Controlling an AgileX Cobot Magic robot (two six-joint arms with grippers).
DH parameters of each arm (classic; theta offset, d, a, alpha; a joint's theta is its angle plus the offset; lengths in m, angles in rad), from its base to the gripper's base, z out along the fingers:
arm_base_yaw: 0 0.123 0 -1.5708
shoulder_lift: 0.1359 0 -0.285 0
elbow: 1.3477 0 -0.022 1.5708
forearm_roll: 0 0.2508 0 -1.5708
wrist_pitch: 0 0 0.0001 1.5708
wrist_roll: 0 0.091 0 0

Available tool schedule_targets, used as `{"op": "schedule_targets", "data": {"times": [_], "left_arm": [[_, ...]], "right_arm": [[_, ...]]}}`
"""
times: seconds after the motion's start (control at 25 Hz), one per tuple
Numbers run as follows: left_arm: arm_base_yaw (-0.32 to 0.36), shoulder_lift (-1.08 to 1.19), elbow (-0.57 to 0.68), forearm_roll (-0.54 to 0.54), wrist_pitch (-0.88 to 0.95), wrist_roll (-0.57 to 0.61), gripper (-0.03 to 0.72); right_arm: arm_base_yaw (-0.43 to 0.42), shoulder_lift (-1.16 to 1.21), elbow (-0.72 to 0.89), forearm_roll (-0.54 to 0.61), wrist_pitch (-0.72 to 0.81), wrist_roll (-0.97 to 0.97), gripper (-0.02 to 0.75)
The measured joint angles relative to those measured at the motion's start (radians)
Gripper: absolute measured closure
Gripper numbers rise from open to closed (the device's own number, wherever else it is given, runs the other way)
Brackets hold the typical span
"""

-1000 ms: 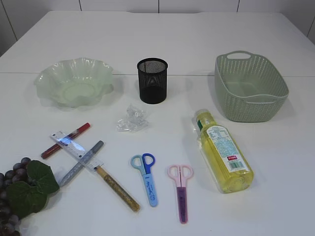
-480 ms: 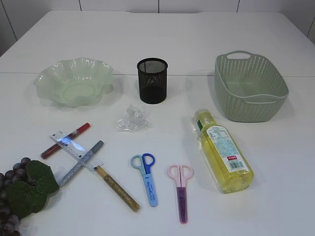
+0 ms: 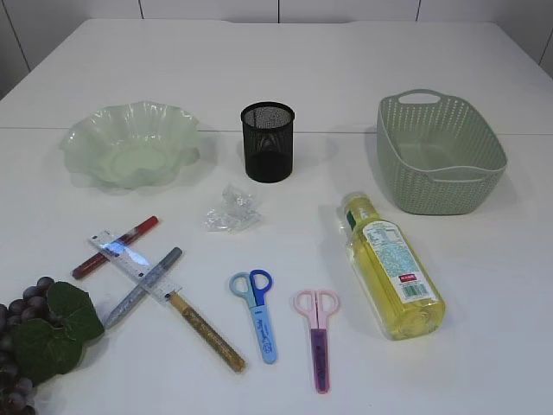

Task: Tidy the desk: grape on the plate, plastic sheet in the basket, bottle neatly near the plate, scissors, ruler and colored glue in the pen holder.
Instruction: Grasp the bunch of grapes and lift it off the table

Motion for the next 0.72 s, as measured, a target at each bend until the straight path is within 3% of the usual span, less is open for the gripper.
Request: {"op": "schedule_targets", "data": {"times": [0.24, 0.72], "left_arm": [[0.000, 0.154, -0.116, 0.011, 0.052, -0.006, 0.201], [0.000, 0.382, -0.226, -0.009, 0.153, -0.194, 0.201]], "right_arm": [[0.000, -0.001, 0.000, 0.030, 0.000, 0.000, 0.175], [0.000, -0.001, 0.000, 0.036, 0.000, 0.000, 0.175]]}}
